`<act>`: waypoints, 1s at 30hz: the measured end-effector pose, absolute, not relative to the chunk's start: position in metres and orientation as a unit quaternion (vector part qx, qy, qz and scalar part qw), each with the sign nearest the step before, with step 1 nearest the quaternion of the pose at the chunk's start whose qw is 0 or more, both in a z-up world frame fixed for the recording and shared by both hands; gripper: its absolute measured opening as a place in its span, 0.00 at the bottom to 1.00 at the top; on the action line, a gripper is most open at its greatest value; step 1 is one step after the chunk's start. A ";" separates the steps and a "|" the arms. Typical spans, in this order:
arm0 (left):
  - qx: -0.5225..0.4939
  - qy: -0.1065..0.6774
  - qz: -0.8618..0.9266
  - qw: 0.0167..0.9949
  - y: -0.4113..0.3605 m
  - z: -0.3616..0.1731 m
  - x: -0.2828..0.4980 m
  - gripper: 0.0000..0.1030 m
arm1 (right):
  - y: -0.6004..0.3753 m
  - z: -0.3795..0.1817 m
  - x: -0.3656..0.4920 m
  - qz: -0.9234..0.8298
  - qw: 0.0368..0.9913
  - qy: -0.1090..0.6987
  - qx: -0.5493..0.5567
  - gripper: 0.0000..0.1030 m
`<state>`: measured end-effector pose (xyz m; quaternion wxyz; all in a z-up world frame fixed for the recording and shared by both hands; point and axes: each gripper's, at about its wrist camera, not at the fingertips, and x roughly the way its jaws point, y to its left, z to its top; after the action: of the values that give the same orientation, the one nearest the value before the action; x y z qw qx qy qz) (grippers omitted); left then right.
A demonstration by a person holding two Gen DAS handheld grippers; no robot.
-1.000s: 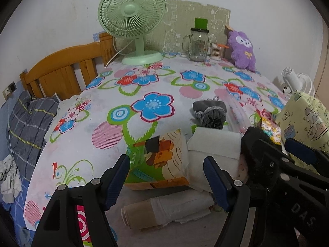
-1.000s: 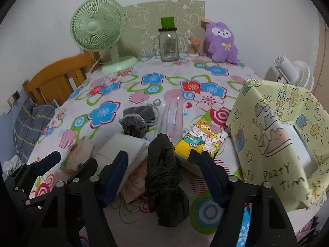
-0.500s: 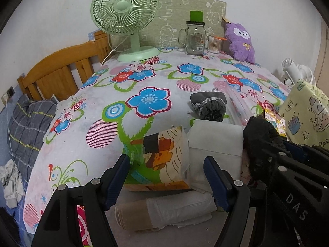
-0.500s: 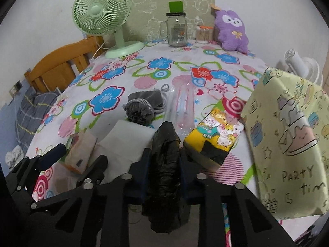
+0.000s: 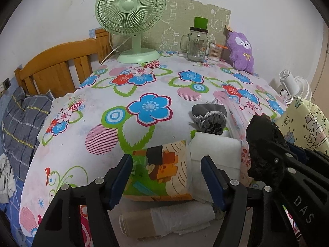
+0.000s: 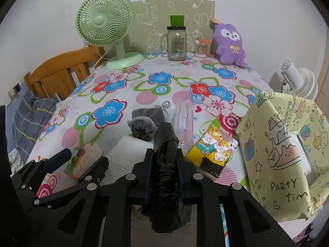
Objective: Organize soft objects
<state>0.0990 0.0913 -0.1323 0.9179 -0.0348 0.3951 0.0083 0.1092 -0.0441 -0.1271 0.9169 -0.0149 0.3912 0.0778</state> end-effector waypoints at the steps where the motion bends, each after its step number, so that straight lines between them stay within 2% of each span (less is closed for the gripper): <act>1: -0.035 0.397 0.008 0.917 0.092 -0.133 0.100 0.66 | -0.043 -0.126 0.110 0.077 0.918 0.390 -0.015 0.22; 9: -0.039 0.400 -0.002 0.916 0.093 -0.142 0.101 0.51 | -0.031 -0.131 0.114 0.085 0.915 0.395 -0.023 0.22; 11: -0.037 0.398 -0.006 0.917 0.091 -0.142 0.100 0.44 | -0.028 -0.133 0.115 0.087 0.913 0.397 -0.024 0.22; 13: -0.037 0.394 -0.008 0.918 0.089 -0.139 0.098 0.33 | -0.027 -0.133 0.116 0.088 0.913 0.398 -0.024 0.22; 16: -0.032 0.390 -0.011 0.920 0.086 -0.135 0.096 0.24 | -0.026 -0.134 0.115 0.089 0.913 0.398 -0.024 0.22; 30: -0.032 0.381 -0.024 0.924 0.072 -0.119 0.090 0.16 | -0.033 -0.122 0.108 0.095 0.917 0.386 -0.018 0.22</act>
<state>0.0901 0.0722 -0.1190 0.9237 -0.0318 0.3810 -0.0241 0.1080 -0.0327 -0.1221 0.9175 -0.0178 0.3859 0.0947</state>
